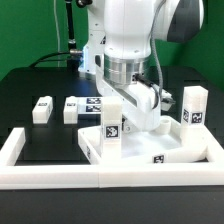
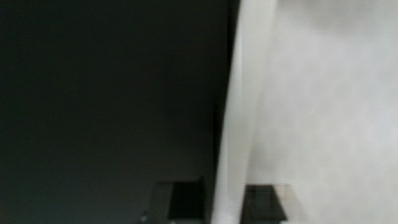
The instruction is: Assemble desk
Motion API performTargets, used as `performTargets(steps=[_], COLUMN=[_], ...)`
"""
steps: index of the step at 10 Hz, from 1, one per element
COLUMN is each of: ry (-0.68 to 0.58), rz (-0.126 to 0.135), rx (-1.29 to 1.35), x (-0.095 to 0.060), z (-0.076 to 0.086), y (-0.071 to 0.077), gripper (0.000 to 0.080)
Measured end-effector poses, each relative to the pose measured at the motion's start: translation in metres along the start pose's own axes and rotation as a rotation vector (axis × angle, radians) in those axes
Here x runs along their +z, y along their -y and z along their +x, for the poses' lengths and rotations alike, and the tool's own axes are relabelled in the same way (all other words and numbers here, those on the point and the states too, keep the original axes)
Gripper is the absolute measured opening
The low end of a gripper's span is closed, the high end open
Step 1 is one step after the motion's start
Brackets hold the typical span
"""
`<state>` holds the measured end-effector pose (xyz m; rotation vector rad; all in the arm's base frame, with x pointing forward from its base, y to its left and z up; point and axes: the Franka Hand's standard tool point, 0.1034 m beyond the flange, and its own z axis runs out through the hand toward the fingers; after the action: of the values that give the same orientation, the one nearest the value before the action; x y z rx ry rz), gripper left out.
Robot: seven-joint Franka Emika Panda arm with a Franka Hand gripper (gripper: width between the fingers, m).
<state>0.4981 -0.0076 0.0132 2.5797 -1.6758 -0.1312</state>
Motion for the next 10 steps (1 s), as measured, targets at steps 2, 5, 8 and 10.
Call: performTargets(steps=[2, 5, 8, 10], ry=[0.01, -0.006, -0.021, -0.063], rz=[-0.013, -0.002, 0.008, 0.014], rx=[-0.276, -0.462, -0.794, -0.976], x=[0.001, 0.0, -0.004, -0.003], z=[0.018, 0.025, 0.037, 0.046], y=[-0.014, -0.013, -0.007, 0.0], gripper=[0.0084, 0.0079, 0.0077, 0.0073])
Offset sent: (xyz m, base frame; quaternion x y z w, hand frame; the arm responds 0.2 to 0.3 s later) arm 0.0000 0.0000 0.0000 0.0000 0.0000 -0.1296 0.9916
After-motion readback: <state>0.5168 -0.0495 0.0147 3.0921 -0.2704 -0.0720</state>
